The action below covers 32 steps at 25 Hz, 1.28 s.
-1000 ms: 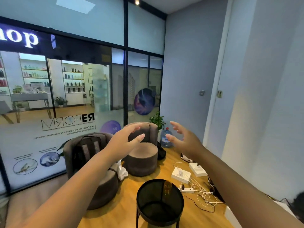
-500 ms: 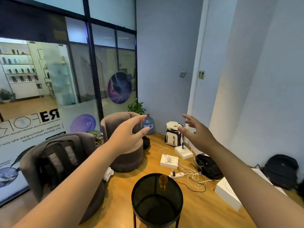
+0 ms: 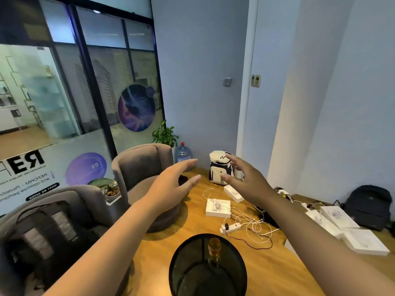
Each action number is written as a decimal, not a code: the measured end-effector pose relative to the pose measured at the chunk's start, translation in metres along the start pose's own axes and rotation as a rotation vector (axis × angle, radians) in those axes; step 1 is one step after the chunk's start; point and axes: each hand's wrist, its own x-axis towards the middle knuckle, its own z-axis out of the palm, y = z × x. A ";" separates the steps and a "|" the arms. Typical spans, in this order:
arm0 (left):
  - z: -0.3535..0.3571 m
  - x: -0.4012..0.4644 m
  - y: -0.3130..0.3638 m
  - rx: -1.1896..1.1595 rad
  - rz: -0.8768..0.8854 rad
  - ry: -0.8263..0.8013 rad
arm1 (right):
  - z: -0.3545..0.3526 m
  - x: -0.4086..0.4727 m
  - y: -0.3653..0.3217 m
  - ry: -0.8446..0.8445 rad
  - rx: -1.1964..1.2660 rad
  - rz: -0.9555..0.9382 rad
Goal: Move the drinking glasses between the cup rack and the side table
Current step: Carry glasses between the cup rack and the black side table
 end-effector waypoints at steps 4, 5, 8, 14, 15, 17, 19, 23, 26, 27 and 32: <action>0.024 0.060 -0.038 -0.001 -0.024 -0.047 | 0.011 0.060 0.041 -0.017 0.006 0.048; 0.032 0.075 -0.047 -0.006 -0.033 -0.058 | 0.013 0.073 0.051 -0.019 0.007 0.062; 0.053 0.113 -0.072 -0.005 -0.054 -0.117 | 0.025 0.105 0.074 -0.035 -0.004 0.121; 0.098 0.167 -0.132 -0.063 -0.038 -0.228 | 0.062 0.138 0.113 -0.028 -0.023 0.234; 0.108 0.175 -0.146 -0.089 -0.037 -0.256 | 0.072 0.141 0.119 -0.024 -0.032 0.258; 0.128 0.189 -0.177 -0.135 -0.016 -0.320 | 0.093 0.148 0.134 -0.008 -0.059 0.332; 0.147 0.198 -0.209 -0.189 -0.011 -0.384 | 0.115 0.153 0.147 0.006 -0.074 0.422; 0.176 0.223 -0.269 -0.216 -0.014 -0.501 | 0.162 0.154 0.172 0.072 -0.053 0.529; 0.206 0.233 -0.305 -0.195 0.018 -0.560 | 0.202 0.153 0.196 0.068 -0.037 0.583; 0.218 0.233 -0.313 -0.188 0.033 -0.567 | 0.212 0.151 0.205 0.063 -0.034 0.605; 0.289 0.233 -0.352 -0.157 0.089 -0.643 | 0.258 0.136 0.266 0.024 -0.010 0.716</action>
